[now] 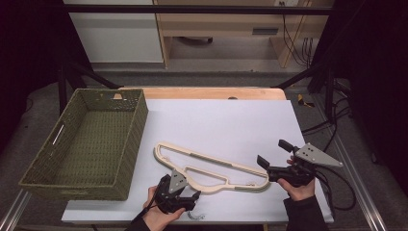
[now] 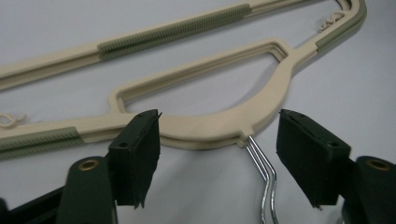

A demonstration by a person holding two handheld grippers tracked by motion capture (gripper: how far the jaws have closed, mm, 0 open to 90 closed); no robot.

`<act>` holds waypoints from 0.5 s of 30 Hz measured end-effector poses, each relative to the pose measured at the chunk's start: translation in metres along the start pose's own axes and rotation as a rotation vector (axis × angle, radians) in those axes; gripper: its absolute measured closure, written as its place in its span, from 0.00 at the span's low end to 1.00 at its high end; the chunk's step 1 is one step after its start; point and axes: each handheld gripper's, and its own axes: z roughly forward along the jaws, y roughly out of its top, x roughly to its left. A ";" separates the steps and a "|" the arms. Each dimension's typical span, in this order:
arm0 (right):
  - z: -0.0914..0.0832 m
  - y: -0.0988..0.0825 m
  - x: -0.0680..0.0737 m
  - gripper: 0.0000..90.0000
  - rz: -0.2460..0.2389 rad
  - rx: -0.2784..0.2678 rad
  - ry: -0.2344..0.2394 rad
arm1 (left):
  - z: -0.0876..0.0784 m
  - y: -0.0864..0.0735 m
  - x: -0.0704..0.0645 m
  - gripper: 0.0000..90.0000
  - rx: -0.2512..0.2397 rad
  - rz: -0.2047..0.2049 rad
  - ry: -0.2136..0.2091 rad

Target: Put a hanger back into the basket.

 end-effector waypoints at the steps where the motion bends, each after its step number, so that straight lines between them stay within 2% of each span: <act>1: 0.000 0.000 0.000 0.03 0.001 0.001 0.002 | 0.001 -0.001 -0.002 0.42 0.004 0.001 -0.002; 2: 0.001 -0.001 0.001 0.03 0.002 0.002 0.003 | 0.004 -0.002 -0.005 0.47 0.015 0.003 -0.010; 7: 0.004 -0.002 0.002 0.03 -0.002 0.014 0.008 | 0.009 -0.005 -0.010 0.59 0.038 -0.007 -0.017; 11: 0.007 -0.004 0.004 0.03 -0.007 0.022 0.016 | 0.014 -0.007 -0.013 0.70 0.065 -0.029 -0.025; 13: 0.009 -0.004 0.005 0.03 -0.005 0.028 0.018 | 0.015 -0.008 -0.014 0.72 0.067 -0.032 -0.025; 15: 0.011 -0.006 0.007 0.04 -0.016 0.041 0.024 | 0.016 -0.008 -0.017 0.78 0.065 -0.041 -0.023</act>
